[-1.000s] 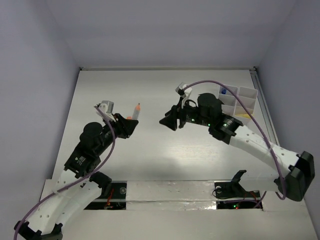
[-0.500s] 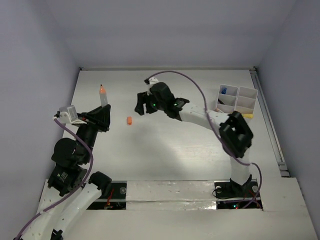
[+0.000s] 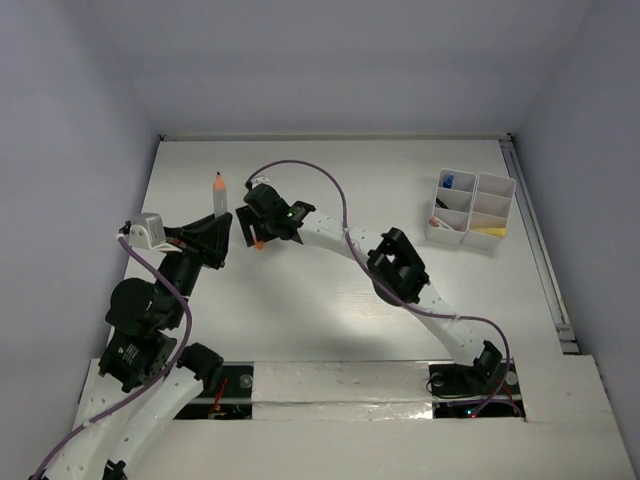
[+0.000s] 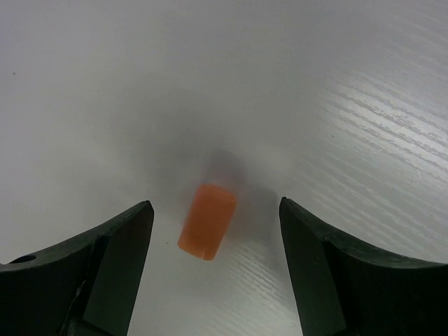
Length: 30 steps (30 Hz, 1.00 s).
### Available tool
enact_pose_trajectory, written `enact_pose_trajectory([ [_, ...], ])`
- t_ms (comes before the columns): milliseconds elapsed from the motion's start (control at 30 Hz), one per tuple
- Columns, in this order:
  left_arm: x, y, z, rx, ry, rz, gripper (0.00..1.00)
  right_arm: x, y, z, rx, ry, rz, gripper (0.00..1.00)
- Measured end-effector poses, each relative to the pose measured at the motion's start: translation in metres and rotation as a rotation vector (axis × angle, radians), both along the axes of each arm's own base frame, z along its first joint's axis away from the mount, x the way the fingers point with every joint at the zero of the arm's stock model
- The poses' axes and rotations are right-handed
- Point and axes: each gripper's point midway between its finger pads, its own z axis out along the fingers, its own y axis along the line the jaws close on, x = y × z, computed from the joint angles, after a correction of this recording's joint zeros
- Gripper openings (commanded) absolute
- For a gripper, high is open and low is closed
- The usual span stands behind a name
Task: Sort the stationery into containers
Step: Close the pen cap on the pen.
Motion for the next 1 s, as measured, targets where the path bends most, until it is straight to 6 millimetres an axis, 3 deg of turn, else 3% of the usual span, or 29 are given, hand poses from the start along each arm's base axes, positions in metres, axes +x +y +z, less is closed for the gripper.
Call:
enact_pose_trajectory([
  [200, -0.003, -0.007, -0.001, 0.009, -0.006, -0.041, 0.00, 0.002, 0.006, -0.014, -0.043, -0.016, -0.016, 0.69],
  [467, -0.007, -0.005, 0.003, 0.003, -0.028, -0.045, 0.00, 0.004, 0.001, -0.016, -0.092, -0.054, -0.038, 0.52],
  [633, -0.007, -0.005, 0.003, 0.006, -0.030, -0.044, 0.00, 0.003, -0.001, -0.018, -0.114, -0.065, -0.037, 0.36],
  [700, -0.007, -0.005, 0.003, 0.006, -0.029, -0.044, 0.00, 0.003, -0.002, -0.020, -0.117, -0.067, -0.040, 0.25],
  [767, -0.006, -0.006, 0.002, 0.006, -0.028, -0.044, 0.00, 0.004, -0.002, -0.020, -0.114, -0.071, -0.043, 0.22],
  [800, -0.006, -0.006, 0.002, 0.007, -0.027, -0.044, 0.00, 0.003, -0.003, -0.020, -0.112, -0.073, -0.042, 0.13],
  [1000, 0.001, -0.010, -0.006, 0.020, -0.001, -0.045, 0.00, -0.008, -0.023, -0.019, -0.133, -0.066, -0.050, 0.00],
])
